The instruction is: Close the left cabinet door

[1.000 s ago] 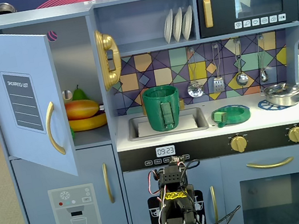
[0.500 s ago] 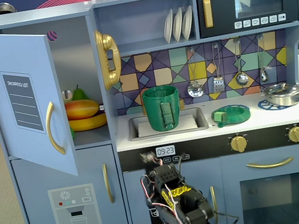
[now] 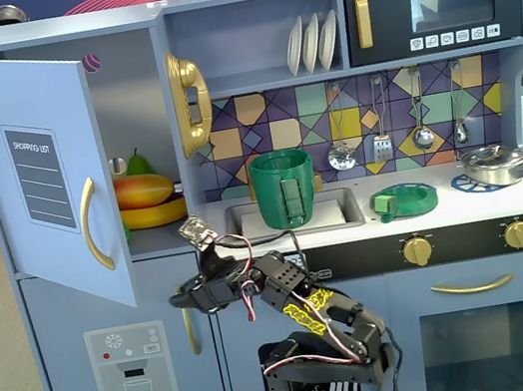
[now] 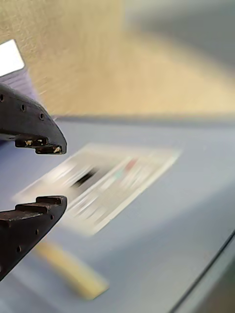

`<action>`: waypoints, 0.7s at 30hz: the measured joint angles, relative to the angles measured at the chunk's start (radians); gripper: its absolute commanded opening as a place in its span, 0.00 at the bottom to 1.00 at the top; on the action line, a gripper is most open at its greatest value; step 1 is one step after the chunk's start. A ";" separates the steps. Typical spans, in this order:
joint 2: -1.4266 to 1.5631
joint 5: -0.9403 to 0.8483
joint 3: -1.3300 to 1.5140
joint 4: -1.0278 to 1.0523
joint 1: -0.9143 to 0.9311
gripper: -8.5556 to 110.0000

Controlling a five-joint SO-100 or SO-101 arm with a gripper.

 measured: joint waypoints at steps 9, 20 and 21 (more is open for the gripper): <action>-0.043 -0.077 -0.118 -0.017 -0.222 0.07; 0.021 -0.115 -0.152 0.044 -0.388 0.07; 0.006 -0.121 -0.164 0.031 -0.411 0.07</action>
